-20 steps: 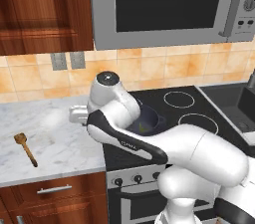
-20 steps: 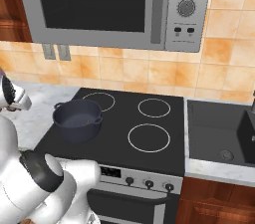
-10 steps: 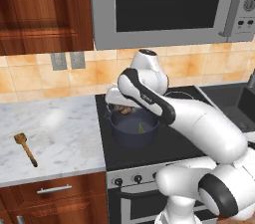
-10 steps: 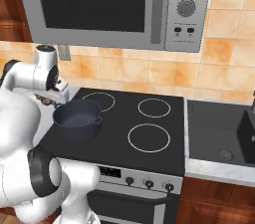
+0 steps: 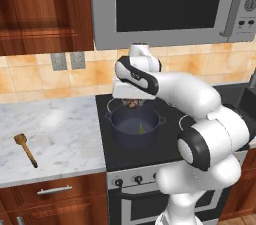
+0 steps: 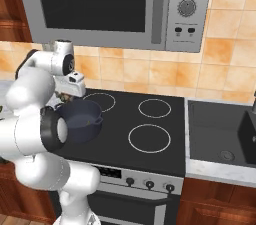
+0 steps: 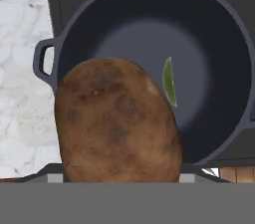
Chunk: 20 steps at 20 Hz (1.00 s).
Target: Put the potato and lemon wedge in the pot. Retrieve the spatula and lightly stir the vegetables in the pot.
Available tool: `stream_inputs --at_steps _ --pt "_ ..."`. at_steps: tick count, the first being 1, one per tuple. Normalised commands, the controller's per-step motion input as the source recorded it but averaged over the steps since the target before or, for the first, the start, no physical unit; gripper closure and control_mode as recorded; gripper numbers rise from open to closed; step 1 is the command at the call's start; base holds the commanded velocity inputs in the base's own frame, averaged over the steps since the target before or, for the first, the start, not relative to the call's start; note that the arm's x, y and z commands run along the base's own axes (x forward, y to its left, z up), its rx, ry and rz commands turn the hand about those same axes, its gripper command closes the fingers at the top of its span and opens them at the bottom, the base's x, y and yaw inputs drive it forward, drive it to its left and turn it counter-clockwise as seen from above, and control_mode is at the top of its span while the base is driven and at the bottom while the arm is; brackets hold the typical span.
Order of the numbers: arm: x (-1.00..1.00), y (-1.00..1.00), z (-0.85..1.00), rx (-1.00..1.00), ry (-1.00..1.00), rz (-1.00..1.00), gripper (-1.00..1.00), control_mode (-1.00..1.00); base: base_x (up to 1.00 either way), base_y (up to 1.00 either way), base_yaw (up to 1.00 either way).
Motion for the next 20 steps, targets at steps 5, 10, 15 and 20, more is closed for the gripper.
stream_inputs --at_steps 5,10,15,20 --pt "0.12 0.00 -0.68 0.00 -0.02 0.00 1.00 -1.00 0.00 0.00 0.00" --pt "0.02 0.00 -0.64 0.00 -0.05 0.00 1.00 -1.00 0.00 0.00 0.00" --pt "0.05 0.00 -0.27 0.00 0.00 0.00 1.00 -1.00 0.00 0.00 0.00" --pt "0.23 -0.03 0.00 0.00 0.00 0.00 1.00 -1.00 0.00 0.00 0.00"
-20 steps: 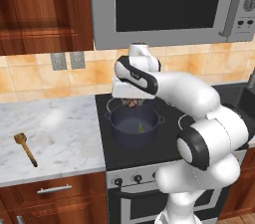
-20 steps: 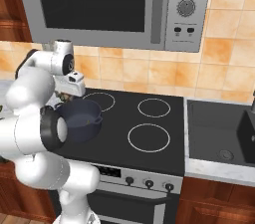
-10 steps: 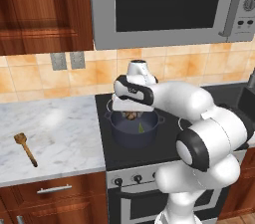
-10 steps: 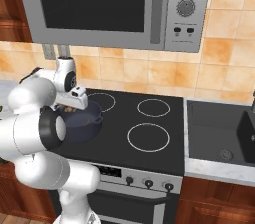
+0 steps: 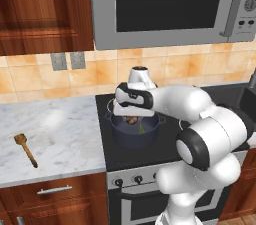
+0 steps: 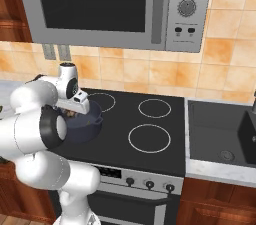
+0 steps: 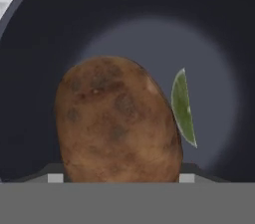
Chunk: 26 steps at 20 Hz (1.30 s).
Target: Put the potato and lemon wedge in the pot. Retrieve the spatula and lightly stir the vegetables in the pot.
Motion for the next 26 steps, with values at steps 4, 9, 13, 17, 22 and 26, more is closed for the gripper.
stream_inputs --at_steps 4,9,13,17,22,26 --pt "0.44 -0.05 -0.02 0.00 0.00 0.00 1.00 -1.00 0.00 0.00 0.00" --pt "0.21 -0.03 -0.08 0.00 0.00 0.00 1.00 -1.00 0.00 0.00 0.00" --pt "0.00 0.00 -0.12 0.00 0.00 0.00 1.00 -1.00 0.00 0.00 0.00" --pt "0.00 0.00 -0.29 0.00 0.00 0.00 1.00 -1.00 0.00 0.00 0.00" --pt "0.00 0.00 -0.27 0.00 0.00 0.00 1.00 -1.00 0.00 0.00 0.00" --pt "0.00 0.00 -0.19 0.00 0.00 0.00 1.00 -1.00 0.00 0.00 0.00"
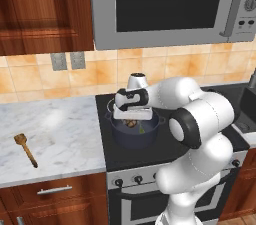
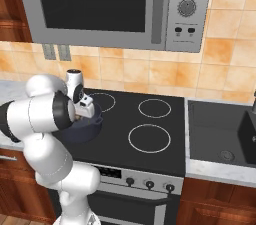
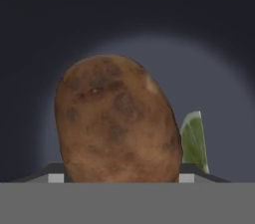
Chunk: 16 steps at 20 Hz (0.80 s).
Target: Put the potato and lemon wedge in the pot. Retrieve the spatula and lightly stir the vegetables in the pot.
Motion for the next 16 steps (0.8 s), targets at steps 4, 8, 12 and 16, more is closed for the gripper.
stream_inputs --at_steps 4,8,12,16 --pt "0.01 0.00 -0.12 0.00 0.00 0.00 1.00 -1.00 0.00 0.00 0.00" --pt "0.00 0.00 -0.06 0.00 0.00 0.00 1.00 -1.00 0.00 0.00 0.00" --pt "0.00 0.00 0.00 0.00 0.00 0.00 -1.00 -1.00 0.00 0.00 0.00" --pt "0.00 0.00 0.00 0.00 0.00 0.00 -1.00 -1.00 0.00 0.00 0.00"
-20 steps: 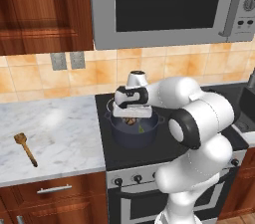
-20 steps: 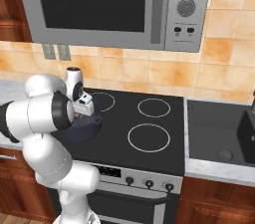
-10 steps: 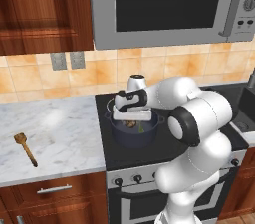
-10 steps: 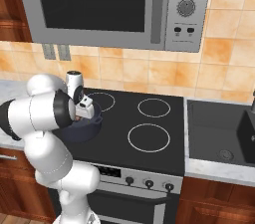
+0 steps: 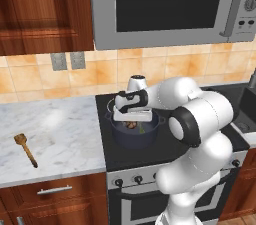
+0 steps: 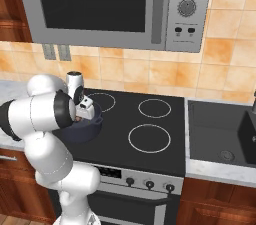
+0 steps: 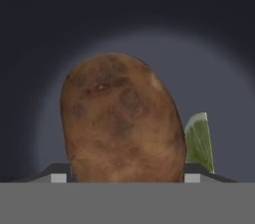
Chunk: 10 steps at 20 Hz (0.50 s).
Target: Put the potato and lemon wedge in the pot. Retrieve the spatula and lightly stir the vegetables in the pot.
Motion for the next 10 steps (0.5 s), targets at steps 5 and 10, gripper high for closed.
stream_inputs --at_steps 5,10 --pt "0.00 0.00 0.00 0.00 0.00 0.00 -1.00 -1.00 0.00 0.00 0.00" --pt "0.00 0.00 0.00 0.00 0.00 0.00 -1.00 -1.00 0.00 0.00 0.00"
